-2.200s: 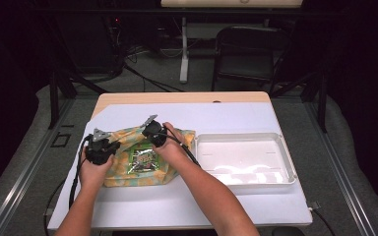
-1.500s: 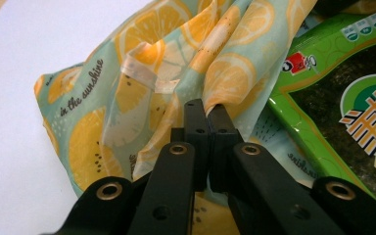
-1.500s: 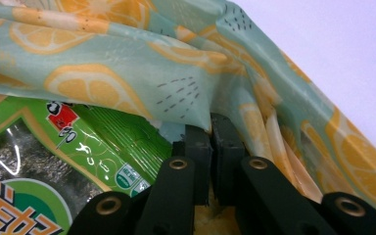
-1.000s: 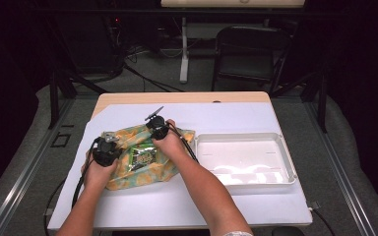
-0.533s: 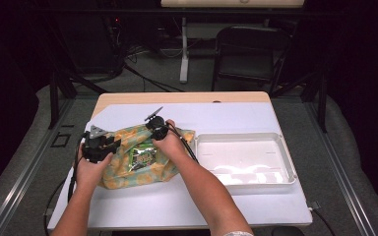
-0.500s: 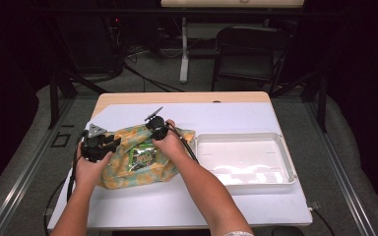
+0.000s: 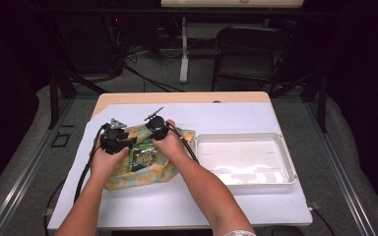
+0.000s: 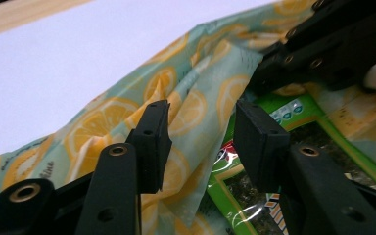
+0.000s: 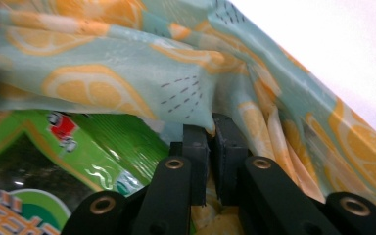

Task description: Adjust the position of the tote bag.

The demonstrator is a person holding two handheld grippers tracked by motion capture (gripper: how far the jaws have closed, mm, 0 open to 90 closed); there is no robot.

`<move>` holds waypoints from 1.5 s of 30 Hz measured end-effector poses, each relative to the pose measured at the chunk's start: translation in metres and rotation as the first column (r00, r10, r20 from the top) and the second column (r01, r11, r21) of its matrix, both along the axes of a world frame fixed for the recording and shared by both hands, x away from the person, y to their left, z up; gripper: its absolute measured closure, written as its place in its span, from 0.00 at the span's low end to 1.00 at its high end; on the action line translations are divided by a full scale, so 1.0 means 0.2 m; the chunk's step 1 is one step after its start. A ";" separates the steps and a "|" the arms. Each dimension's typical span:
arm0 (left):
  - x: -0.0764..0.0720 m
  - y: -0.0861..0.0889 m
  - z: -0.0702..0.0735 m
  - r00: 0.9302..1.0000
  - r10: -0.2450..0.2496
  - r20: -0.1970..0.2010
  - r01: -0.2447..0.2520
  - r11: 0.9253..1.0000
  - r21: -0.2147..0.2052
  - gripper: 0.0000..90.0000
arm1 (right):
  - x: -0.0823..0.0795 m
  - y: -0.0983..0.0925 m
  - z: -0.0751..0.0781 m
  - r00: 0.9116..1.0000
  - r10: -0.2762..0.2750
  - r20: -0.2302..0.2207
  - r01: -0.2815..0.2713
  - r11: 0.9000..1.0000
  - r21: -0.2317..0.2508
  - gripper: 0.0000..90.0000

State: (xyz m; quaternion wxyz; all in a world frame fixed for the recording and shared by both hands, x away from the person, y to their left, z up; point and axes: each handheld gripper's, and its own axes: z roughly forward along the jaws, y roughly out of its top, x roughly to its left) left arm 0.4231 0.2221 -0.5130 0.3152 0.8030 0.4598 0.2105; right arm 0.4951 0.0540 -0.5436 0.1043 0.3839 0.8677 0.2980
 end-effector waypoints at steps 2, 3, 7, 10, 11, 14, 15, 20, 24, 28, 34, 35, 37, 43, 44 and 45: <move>0.01 -0.01 -0.02 1.000 0.004 0.006 -0.004 1.000 0.011 0.61 | -0.01 0.00 0.01 1.000 0.006 0.012 -0.006 1.000 0.020 0.96; 0.02 -0.02 -0.03 1.000 0.000 0.010 0.000 1.000 0.015 0.59 | -0.01 0.00 0.02 1.000 0.010 0.015 -0.010 1.000 0.016 0.96; 0.02 -0.06 -0.04 1.000 -0.012 0.027 0.010 0.997 0.075 0.54 | -0.01 0.00 0.03 1.000 0.000 0.015 -0.001 0.999 0.048 0.96; 0.03 -0.08 -0.05 1.000 -0.015 0.026 0.012 0.996 0.089 0.54 | -0.02 0.00 0.04 1.000 -0.004 0.023 0.002 0.997 0.076 0.96; 0.03 -0.08 -0.06 1.000 -0.017 0.026 0.014 0.995 0.098 0.54 | -0.02 0.00 0.04 1.000 -0.007 0.025 0.005 0.997 0.078 0.96; 0.04 -0.10 -0.07 1.000 -0.015 0.022 0.013 0.993 0.114 0.55 | -0.02 0.00 0.06 1.000 -0.004 0.024 0.002 0.996 0.092 0.96; 0.04 -0.10 -0.07 0.999 -0.015 0.032 0.011 0.993 0.118 0.57 | -0.03 0.00 0.06 1.000 -0.004 0.026 0.001 0.996 0.093 0.96; 0.05 -0.10 -0.09 1.000 0.002 0.025 -0.006 0.989 0.148 0.70 | -0.03 -0.01 0.07 0.999 -0.006 0.033 0.002 0.994 0.109 0.96; 0.06 -0.10 -0.11 1.000 0.000 0.030 -0.005 0.982 0.189 0.86 | -0.03 -0.01 0.08 0.999 -0.009 0.038 0.004 0.992 0.126 0.96; 0.08 -0.08 -0.12 1.000 0.008 0.004 -0.008 0.986 0.166 0.97 | -0.04 -0.01 0.08 0.999 -0.004 0.045 -0.001 0.993 0.114 0.96; 0.12 -0.05 -0.13 0.999 0.022 -0.033 -0.018 0.991 0.131 0.99 | -0.04 0.00 0.05 0.999 0.011 0.045 -0.014 0.997 0.078 0.96; 0.13 -0.04 -0.13 0.999 0.029 -0.044 -0.024 0.993 0.113 0.99 | -0.04 0.00 0.05 0.999 0.010 0.042 -0.014 0.997 0.078 0.96; 0.15 -0.02 -0.13 0.996 0.038 -0.076 -0.033 0.997 0.069 0.99 | -0.04 0.01 0.03 0.999 0.010 0.039 -0.013 0.997 0.074 0.95; 0.17 0.01 -0.15 0.992 0.057 -0.116 -0.054 0.998 0.031 0.99 | -0.03 0.01 0.02 0.999 -0.001 0.042 -0.002 0.997 0.075 0.81; 0.17 0.01 -0.16 0.992 0.057 -0.115 -0.054 0.998 0.031 0.99 | -0.04 0.01 0.04 0.999 -0.003 0.047 -0.001 0.997 0.082 0.76; 0.17 0.01 -0.16 0.991 0.061 -0.117 -0.058 0.998 0.029 0.99 | -0.05 0.00 0.05 0.999 -0.004 0.053 -0.001 0.995 0.100 0.73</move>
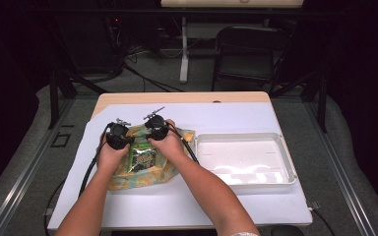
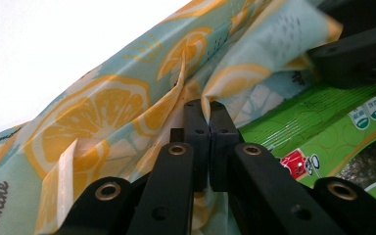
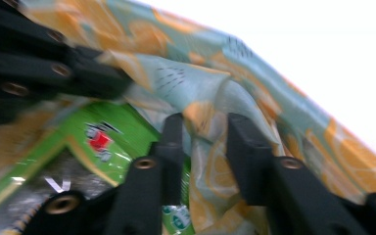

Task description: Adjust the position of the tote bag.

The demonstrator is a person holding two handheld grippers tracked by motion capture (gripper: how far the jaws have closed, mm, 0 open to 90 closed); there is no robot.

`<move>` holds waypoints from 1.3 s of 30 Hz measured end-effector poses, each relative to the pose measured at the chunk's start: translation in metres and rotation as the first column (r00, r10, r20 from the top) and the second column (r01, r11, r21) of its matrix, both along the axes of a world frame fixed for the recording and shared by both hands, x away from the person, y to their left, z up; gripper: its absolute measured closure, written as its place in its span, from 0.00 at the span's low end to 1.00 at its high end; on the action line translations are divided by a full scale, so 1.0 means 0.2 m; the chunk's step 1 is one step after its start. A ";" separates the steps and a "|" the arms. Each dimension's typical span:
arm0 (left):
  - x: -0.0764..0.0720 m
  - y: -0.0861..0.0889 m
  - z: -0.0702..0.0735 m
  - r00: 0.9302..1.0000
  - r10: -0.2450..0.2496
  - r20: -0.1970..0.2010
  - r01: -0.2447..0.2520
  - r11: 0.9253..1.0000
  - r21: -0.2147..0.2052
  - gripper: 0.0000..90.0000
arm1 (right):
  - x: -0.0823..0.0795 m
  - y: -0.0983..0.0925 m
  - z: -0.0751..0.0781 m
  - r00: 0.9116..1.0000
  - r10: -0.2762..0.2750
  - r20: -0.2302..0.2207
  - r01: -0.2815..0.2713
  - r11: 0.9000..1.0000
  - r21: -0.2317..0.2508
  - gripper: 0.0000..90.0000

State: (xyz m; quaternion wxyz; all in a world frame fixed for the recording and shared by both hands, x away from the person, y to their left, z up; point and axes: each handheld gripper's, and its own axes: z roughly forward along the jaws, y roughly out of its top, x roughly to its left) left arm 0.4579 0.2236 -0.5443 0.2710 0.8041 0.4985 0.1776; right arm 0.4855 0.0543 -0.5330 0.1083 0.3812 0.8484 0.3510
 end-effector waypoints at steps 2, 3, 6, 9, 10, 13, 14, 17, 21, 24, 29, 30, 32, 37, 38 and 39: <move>0.00 0.00 0.00 1.000 -0.003 -0.001 0.003 1.000 0.001 0.99 | -0.02 -0.01 0.04 1.000 0.005 0.027 -0.005 1.000 0.014 0.67; 0.00 0.00 0.00 1.000 -0.001 -0.001 0.001 1.000 0.005 0.99 | -0.04 -0.02 0.06 0.998 -0.006 0.057 0.005 1.000 0.029 0.67; 0.00 0.00 0.00 1.000 -0.004 -0.003 0.004 1.000 0.011 0.98 | -0.10 -0.06 0.11 0.998 0.033 0.058 -0.034 0.999 0.017 0.63; 0.00 0.00 0.00 1.000 -0.003 -0.005 0.003 1.000 0.013 0.98 | -0.16 -0.09 0.14 0.993 0.044 0.109 -0.041 0.999 -0.034 0.62; 0.00 0.00 0.00 1.000 -0.001 -0.005 0.001 1.000 0.013 0.98 | -0.17 -0.11 0.14 0.993 0.047 0.108 -0.043 0.998 -0.039 0.61; 0.00 -0.01 -0.01 1.000 0.007 0.002 -0.007 1.000 0.021 0.98 | -0.21 -0.14 0.12 0.995 0.047 0.083 -0.042 0.997 -0.068 0.56; 0.00 -0.01 -0.01 1.000 0.006 -0.001 -0.006 1.000 0.022 0.98 | -0.22 -0.14 0.10 0.996 0.042 0.082 -0.037 0.998 -0.053 0.56; 0.00 -0.01 -0.01 1.000 0.011 0.000 -0.011 1.000 0.023 0.97 | -0.24 -0.15 0.08 0.996 0.034 0.082 -0.027 0.996 -0.085 0.55; 0.00 -0.01 -0.01 1.000 0.016 -0.002 -0.016 1.000 0.026 0.97 | -0.25 -0.17 0.06 0.996 0.032 0.079 -0.019 0.988 -0.154 0.68; 0.00 -0.01 -0.01 1.000 0.014 -0.004 -0.014 0.999 0.031 0.97 | -0.25 -0.18 0.05 0.997 0.023 0.070 -0.011 0.986 -0.166 0.81; 0.00 -0.01 -0.01 1.000 0.016 -0.004 -0.016 0.999 0.033 0.96 | -0.24 -0.19 0.03 0.998 0.030 0.053 -0.019 0.979 -0.205 0.98; 0.00 -0.01 -0.01 1.000 0.016 -0.003 -0.016 0.999 0.032 0.96 | -0.24 -0.19 0.03 0.998 0.031 0.058 -0.018 0.978 -0.208 0.99; 0.00 -0.01 -0.01 1.000 0.014 -0.007 -0.014 0.999 0.031 0.96 | -0.24 -0.20 0.02 0.998 0.029 0.056 -0.016 0.973 -0.231 1.00; 0.00 -0.01 -0.01 1.000 0.012 -0.008 -0.011 0.999 0.031 0.95 | -0.21 -0.22 0.01 0.997 0.002 0.077 0.017 0.969 -0.246 1.00; 0.00 -0.01 -0.01 1.000 0.011 -0.007 -0.011 0.999 0.031 0.95 | -0.21 -0.22 0.01 0.997 -0.004 0.079 0.024 0.968 -0.249 1.00; 0.00 -0.01 -0.01 1.000 0.012 -0.007 -0.012 0.999 0.030 0.95 | -0.20 -0.23 0.01 0.997 -0.009 0.080 0.029 0.967 -0.255 1.00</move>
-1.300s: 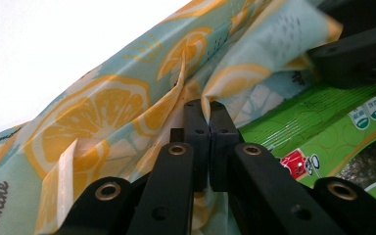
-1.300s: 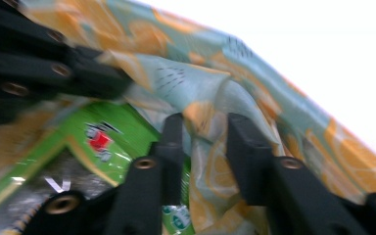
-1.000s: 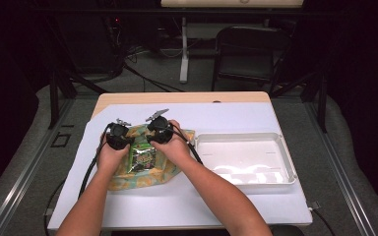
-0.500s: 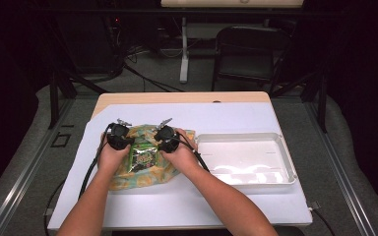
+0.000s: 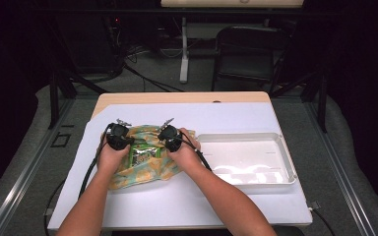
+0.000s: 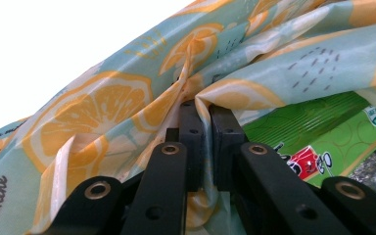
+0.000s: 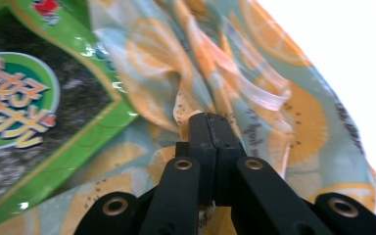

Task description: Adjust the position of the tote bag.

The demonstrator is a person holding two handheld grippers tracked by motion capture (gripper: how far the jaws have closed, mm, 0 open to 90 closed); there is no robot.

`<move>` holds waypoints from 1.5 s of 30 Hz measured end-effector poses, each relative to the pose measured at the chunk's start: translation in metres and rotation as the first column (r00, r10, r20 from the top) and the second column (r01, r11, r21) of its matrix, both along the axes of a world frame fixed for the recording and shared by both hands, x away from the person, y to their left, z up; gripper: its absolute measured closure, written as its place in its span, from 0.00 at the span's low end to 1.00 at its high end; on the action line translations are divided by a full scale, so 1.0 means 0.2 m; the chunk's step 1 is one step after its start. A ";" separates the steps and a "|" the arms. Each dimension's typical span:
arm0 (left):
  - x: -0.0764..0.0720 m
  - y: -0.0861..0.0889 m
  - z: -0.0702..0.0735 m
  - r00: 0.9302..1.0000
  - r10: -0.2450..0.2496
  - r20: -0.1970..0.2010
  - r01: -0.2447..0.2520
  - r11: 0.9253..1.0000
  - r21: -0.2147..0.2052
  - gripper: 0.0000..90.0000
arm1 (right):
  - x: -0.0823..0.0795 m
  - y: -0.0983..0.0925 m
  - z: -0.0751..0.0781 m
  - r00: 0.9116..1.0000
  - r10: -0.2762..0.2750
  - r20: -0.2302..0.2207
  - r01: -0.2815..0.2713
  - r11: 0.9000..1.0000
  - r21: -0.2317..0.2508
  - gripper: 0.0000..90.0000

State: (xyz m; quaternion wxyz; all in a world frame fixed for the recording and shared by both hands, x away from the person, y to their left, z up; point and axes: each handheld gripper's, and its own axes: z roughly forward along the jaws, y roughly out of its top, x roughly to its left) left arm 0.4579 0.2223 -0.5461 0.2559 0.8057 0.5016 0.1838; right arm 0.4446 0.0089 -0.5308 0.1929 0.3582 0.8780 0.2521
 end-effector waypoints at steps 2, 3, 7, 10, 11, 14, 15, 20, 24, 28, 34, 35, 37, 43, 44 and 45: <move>0.00 0.00 0.00 1.000 -0.001 -0.001 0.001 1.000 -0.001 0.95 | 0.01 -0.01 -0.01 1.000 -0.017 0.002 0.017 1.000 -0.010 1.00; 0.00 0.00 0.00 1.000 0.002 0.004 -0.002 1.000 0.002 0.95 | 0.01 -0.01 -0.01 1.000 -0.025 0.002 0.025 1.000 -0.012 1.00; 0.00 0.00 0.00 1.000 0.003 -0.003 -0.003 1.000 -0.001 0.94 | 0.03 -0.04 -0.03 0.999 -0.045 -0.021 0.045 0.999 -0.019 1.00; 0.00 0.00 -0.01 1.000 0.005 0.004 -0.005 1.000 0.006 0.94 | 0.04 -0.05 -0.05 0.998 -0.053 -0.031 0.053 0.999 -0.014 1.00; 0.00 0.00 -0.01 1.000 0.005 0.005 -0.005 1.000 0.008 0.94 | 0.04 -0.05 -0.04 0.998 -0.052 -0.041 0.051 0.998 -0.029 1.00; 0.00 0.00 -0.01 1.000 0.002 0.000 -0.002 1.000 0.013 0.94 | 0.04 -0.06 -0.05 0.997 -0.057 -0.049 0.057 0.998 -0.010 0.99; 0.00 -0.01 -0.01 1.000 0.002 0.001 -0.002 1.000 0.015 0.94 | 0.04 -0.06 -0.04 0.998 -0.052 -0.046 0.053 0.999 0.013 0.96; 0.00 -0.01 -0.01 1.000 0.003 0.002 -0.003 1.000 0.016 0.94 | 0.02 -0.08 0.01 1.000 -0.012 -0.012 0.013 0.996 0.090 0.86; 0.00 -0.01 -0.01 1.000 0.001 0.002 -0.001 1.000 0.020 0.94 | -0.01 -0.07 0.07 0.999 0.013 0.042 -0.019 0.991 0.134 0.81; 0.00 -0.01 -0.01 1.000 0.001 0.000 -0.001 1.000 0.021 0.93 | -0.04 -0.04 0.10 0.997 0.041 0.069 -0.051 0.985 0.163 0.76; 0.00 -0.01 -0.01 1.000 0.000 -0.001 0.000 1.000 0.020 0.93 | -0.03 0.03 0.10 0.995 0.064 0.082 -0.078 0.978 0.191 0.60; 0.00 -0.01 -0.01 1.000 0.001 0.001 -0.001 1.000 0.018 0.93 | -0.02 0.04 0.09 0.995 0.072 0.071 -0.084 0.979 0.186 0.57; 0.00 -0.01 -0.01 1.000 0.001 0.001 -0.001 1.000 0.018 0.93 | -0.02 0.07 0.07 0.995 0.077 0.059 -0.086 0.980 0.179 0.54; 0.00 -0.01 -0.01 1.000 0.001 0.002 -0.001 1.000 0.018 0.92 | 0.01 0.13 0.04 0.996 0.077 0.052 -0.084 0.986 0.141 0.51; 0.00 -0.01 -0.01 1.000 0.001 0.001 -0.001 1.000 0.017 0.92 | 0.01 0.13 0.03 0.996 0.073 0.053 -0.079 0.988 0.132 0.52; 0.00 -0.01 -0.01 1.000 0.001 0.002 -0.001 1.000 0.017 0.92 | 0.02 0.14 0.02 0.996 0.072 0.054 -0.077 0.991 0.111 0.55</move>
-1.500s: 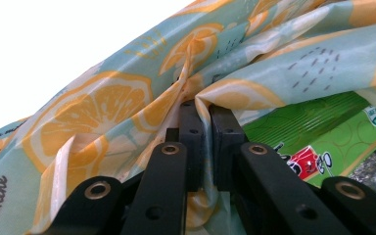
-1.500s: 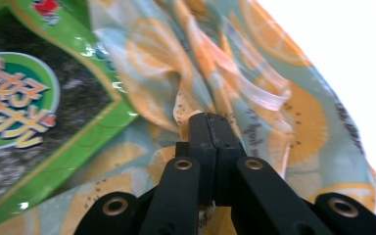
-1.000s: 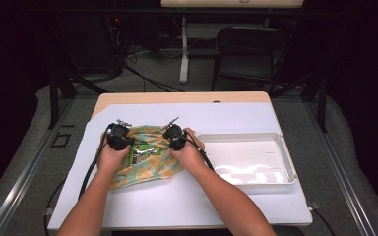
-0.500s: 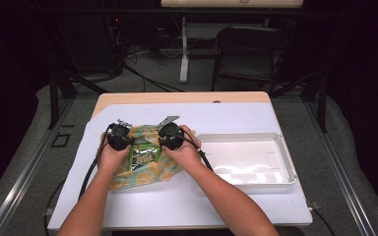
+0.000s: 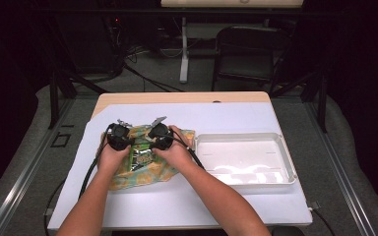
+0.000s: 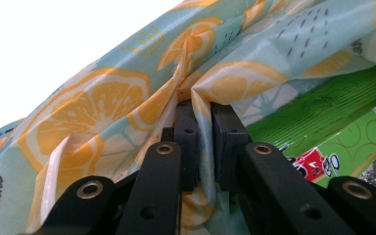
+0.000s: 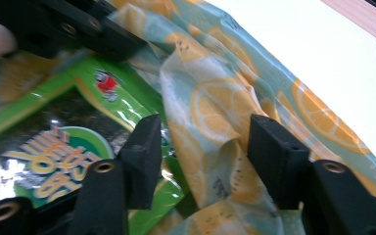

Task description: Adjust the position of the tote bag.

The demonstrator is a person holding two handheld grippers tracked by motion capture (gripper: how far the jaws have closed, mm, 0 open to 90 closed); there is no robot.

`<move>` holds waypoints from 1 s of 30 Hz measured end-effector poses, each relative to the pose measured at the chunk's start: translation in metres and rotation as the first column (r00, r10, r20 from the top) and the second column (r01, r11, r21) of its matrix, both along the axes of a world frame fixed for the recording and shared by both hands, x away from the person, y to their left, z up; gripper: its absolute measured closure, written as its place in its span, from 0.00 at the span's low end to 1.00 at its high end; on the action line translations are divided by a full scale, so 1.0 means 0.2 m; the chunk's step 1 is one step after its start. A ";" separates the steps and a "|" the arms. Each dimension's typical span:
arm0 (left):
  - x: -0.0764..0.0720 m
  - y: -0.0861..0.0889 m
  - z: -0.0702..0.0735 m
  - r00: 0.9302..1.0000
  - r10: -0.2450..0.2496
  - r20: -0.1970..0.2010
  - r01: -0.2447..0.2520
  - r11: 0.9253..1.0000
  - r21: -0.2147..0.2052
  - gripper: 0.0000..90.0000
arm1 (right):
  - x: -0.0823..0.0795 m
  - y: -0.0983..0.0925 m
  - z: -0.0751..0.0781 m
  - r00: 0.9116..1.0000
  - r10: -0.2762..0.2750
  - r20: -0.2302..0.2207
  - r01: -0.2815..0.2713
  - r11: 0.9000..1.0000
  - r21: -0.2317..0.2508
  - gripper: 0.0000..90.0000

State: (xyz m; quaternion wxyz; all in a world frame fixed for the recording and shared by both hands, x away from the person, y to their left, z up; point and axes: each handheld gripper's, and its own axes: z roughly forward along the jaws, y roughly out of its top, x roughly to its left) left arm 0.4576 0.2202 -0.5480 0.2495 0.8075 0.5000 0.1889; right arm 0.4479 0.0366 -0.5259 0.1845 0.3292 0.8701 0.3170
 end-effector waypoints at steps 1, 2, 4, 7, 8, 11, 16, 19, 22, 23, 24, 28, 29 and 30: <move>0.00 0.00 0.00 1.000 0.002 0.004 -0.002 1.000 0.001 0.91 | 0.01 0.01 -0.01 1.000 -0.010 0.005 0.010 1.000 -0.007 0.58; 0.00 0.00 0.00 1.000 0.002 0.005 -0.002 1.000 0.002 0.91 | 0.01 0.01 -0.01 1.000 -0.015 0.006 0.015 1.000 -0.022 0.63; 0.00 0.00 0.00 1.000 -0.001 0.000 0.001 1.000 0.002 0.91 | 0.03 0.00 -0.01 1.000 -0.028 0.011 0.028 0.999 -0.037 0.75; 0.00 0.00 0.00 1.000 -0.001 0.004 0.001 1.000 0.004 0.90 | 0.05 -0.02 -0.01 0.999 -0.051 0.001 0.051 0.998 -0.044 0.88; 0.00 0.00 0.00 1.000 -0.002 0.004 0.002 1.000 0.006 0.89 | 0.06 -0.03 -0.01 0.999 -0.055 0.001 0.055 0.997 -0.048 0.91; 0.00 0.01 0.00 1.000 0.003 0.010 -0.003 1.000 0.004 0.87 | 0.08 -0.05 -0.02 0.998 -0.066 -0.005 0.066 0.997 -0.046 0.98; 0.00 0.01 0.00 1.000 0.004 0.010 -0.004 1.000 0.000 0.85 | 0.11 -0.07 -0.04 0.995 -0.093 -0.024 0.092 0.995 -0.038 1.00; 0.00 0.01 0.00 1.000 0.003 0.010 -0.003 1.000 -0.002 0.85 | 0.13 -0.08 -0.07 0.994 -0.103 -0.045 0.101 0.994 -0.044 1.00; 0.00 0.02 0.00 1.000 -0.001 0.005 0.001 1.000 -0.007 0.85 | 0.14 -0.08 -0.08 0.993 -0.102 -0.066 0.098 0.994 -0.053 1.00; 0.00 0.02 0.00 1.000 -0.002 0.004 0.002 1.000 -0.010 0.85 | 0.15 -0.09 -0.08 0.991 -0.109 -0.074 0.107 0.993 -0.041 1.00; 0.00 0.02 0.00 1.000 -0.002 0.004 0.002 1.000 -0.010 0.85 | 0.15 -0.09 -0.09 0.990 -0.114 -0.078 0.113 0.993 -0.026 0.99; 0.00 0.02 0.00 1.000 0.001 0.005 -0.001 1.000 -0.014 0.85 | 0.18 -0.10 -0.10 0.982 -0.130 -0.134 0.131 0.991 0.002 0.99; 0.00 0.02 0.00 1.000 -0.001 -0.001 0.001 1.000 -0.017 0.85 | 0.18 -0.10 -0.10 0.981 -0.132 -0.144 0.134 0.991 0.003 0.99; 0.01 0.02 0.00 1.000 0.004 0.000 -0.004 1.000 -0.021 0.84 | 0.18 -0.11 -0.11 0.980 -0.131 -0.148 0.132 0.991 -0.001 0.99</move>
